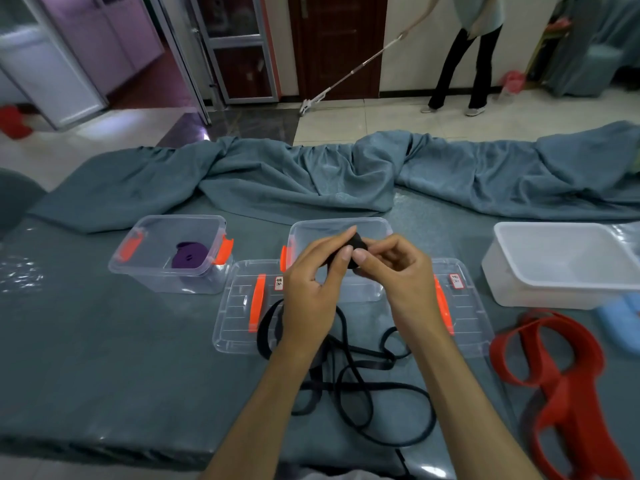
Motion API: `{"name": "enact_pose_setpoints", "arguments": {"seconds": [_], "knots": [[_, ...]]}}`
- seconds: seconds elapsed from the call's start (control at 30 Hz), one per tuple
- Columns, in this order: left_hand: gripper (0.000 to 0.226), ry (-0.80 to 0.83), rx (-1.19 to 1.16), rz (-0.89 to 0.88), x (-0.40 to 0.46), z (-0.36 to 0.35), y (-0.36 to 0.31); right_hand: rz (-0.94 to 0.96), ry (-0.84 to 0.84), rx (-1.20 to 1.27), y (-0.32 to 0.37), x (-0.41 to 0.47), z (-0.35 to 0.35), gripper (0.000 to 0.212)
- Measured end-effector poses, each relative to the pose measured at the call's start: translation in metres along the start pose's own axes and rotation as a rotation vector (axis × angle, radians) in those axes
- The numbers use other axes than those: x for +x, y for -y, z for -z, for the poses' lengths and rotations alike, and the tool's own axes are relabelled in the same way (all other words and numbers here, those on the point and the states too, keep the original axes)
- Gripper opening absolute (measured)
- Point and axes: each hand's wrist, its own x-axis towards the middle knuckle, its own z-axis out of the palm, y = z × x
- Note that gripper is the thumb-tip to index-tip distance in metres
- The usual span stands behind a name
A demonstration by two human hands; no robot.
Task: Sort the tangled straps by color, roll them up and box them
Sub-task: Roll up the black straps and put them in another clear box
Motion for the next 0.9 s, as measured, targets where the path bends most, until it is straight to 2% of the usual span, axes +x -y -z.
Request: {"name": "enact_pose_setpoints", "arguments": {"seconds": [0.1, 0.17, 0.27, 0.43, 0.5, 0.6, 0.67, 0.73, 0.8, 0.9], "knots": [[0.024, -0.060, -0.053, 0.036, 0.003, 0.000, -0.002, 0.028, 0.021, -0.026, 0.003, 0.005, 0.004, 0.028], [0.019, -0.071, -0.057, 0.017, 0.006, 0.002, 0.000, 0.032, 0.062, -0.055, 0.005, 0.008, 0.005, 0.024], [0.013, -0.044, -0.106, 0.005, 0.010, 0.002, 0.006, 0.057, 0.040, -0.062, 0.007, 0.014, 0.006, 0.019], [0.035, 0.018, -0.111, -0.008, 0.021, 0.002, 0.015, 0.078, -0.008, 0.043, 0.002, 0.025, 0.005, 0.017], [0.036, 0.056, -0.058, -0.027, 0.029, 0.008, 0.019, 0.030, 0.018, 0.071, 0.000, 0.028, 0.003, 0.013], [0.036, 0.116, 0.033, -0.056, 0.038, 0.015, 0.020, 0.035, 0.024, 0.011, -0.002, 0.037, 0.004, 0.023], [0.034, 0.088, -0.007, -0.042, 0.041, 0.012, 0.018, 0.073, 0.036, -0.020, -0.003, 0.044, 0.005, 0.019], [0.027, 0.011, -0.111, 0.000, 0.044, 0.009, 0.017, 0.087, 0.062, -0.027, -0.004, 0.048, 0.005, 0.026], [0.020, -0.044, -0.154, 0.000, 0.046, 0.008, 0.020, 0.074, 0.085, -0.048, -0.006, 0.052, 0.004, 0.023], [0.020, -0.025, -0.149, -0.038, 0.048, 0.008, 0.027, 0.060, 0.092, -0.115, -0.005, 0.059, 0.005, 0.016]]}}
